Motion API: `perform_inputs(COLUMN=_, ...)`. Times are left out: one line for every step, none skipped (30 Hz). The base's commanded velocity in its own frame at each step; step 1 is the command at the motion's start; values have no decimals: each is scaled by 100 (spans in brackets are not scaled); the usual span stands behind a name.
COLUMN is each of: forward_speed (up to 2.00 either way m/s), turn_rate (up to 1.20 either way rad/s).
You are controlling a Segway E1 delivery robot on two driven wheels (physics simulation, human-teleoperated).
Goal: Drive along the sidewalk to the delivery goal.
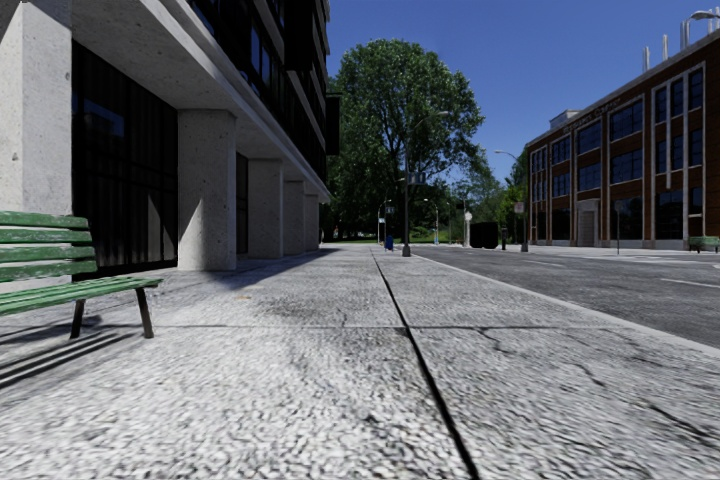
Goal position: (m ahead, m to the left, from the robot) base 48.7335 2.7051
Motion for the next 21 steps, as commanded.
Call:
perform_inputs(forward_speed=200, turn_rate=0)
perform_inputs(forward_speed=200, turn_rate=0)
perform_inputs(forward_speed=200, turn_rate=0)
perform_inputs(forward_speed=200, turn_rate=0)
perform_inputs(forward_speed=200, turn_rate=0)
perform_inputs(forward_speed=200, turn_rate=3)
perform_inputs(forward_speed=200, turn_rate=6)
perform_inputs(forward_speed=200, turn_rate=7)
perform_inputs(forward_speed=200, turn_rate=7)
perform_inputs(forward_speed=200, turn_rate=0)
perform_inputs(forward_speed=200, turn_rate=0)
perform_inputs(forward_speed=200, turn_rate=0)
perform_inputs(forward_speed=200, turn_rate=0)
perform_inputs(forward_speed=200, turn_rate=0)
perform_inputs(forward_speed=200, turn_rate=0)
perform_inputs(forward_speed=200, turn_rate=0)
perform_inputs(forward_speed=200, turn_rate=0)
perform_inputs(forward_speed=198, turn_rate=0)
perform_inputs(forward_speed=198, turn_rate=0)
perform_inputs(forward_speed=193, turn_rate=0)
perform_inputs(forward_speed=191, turn_rate=0)
